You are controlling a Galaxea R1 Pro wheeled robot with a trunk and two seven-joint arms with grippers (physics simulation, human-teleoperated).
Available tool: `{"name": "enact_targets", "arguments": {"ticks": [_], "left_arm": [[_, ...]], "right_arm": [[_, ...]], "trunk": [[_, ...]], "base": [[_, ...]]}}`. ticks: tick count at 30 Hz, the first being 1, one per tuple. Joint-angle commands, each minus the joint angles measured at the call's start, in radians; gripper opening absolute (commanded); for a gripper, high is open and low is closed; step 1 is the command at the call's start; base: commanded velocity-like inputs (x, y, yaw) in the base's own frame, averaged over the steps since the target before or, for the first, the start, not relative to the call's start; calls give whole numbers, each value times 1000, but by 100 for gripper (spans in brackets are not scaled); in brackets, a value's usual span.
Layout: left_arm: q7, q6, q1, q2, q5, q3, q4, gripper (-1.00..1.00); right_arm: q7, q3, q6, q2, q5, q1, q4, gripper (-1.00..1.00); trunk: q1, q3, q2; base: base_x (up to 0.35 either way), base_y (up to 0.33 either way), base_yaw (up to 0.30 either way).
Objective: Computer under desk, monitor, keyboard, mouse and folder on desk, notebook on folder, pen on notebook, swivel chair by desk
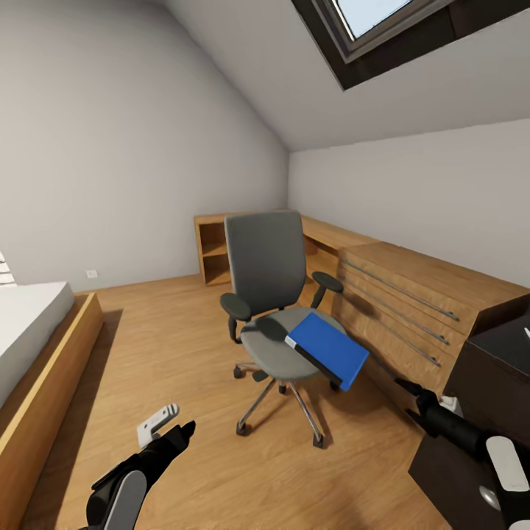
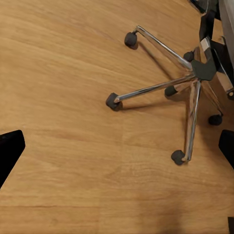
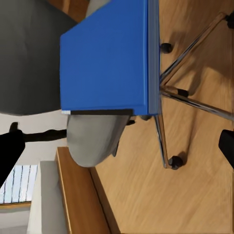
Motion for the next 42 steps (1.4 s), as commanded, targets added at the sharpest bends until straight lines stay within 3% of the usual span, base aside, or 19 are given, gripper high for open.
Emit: {"name": "enact_targets", "arguments": {"ticks": [1, 10, 17, 25, 42], "left_arm": [[8, 3, -1, -1, 11, 1, -1, 100], [8, 4, -1, -1, 9, -39, -17, 100], [8, 4, -1, 0, 8, -40, -19, 100], [9, 5, -1, 0, 8, -40, -20, 100], [10, 4, -1, -1, 8, -40, -20, 100]], "right_arm": [[6, -4, -5, -1, 5, -1, 5, 100], [6, -4, -28, -3, 10, -1, 14, 100], [5, -3, -33, -3, 20, -1, 16, 100], [4, -2, -86, -2, 71, -1, 20, 100], [4, 0, -108, -2, 83, -1, 21, 100]], "trunk": [[4, -4, -8], [38, -32, -71], [65, -54, -120], [96, -79, -176], [161, -133, -295]], "base": [[0, 0, 0], [0, 0, 0], [0, 0, 0], [0, 0, 0], [0, 0, 0]]}}
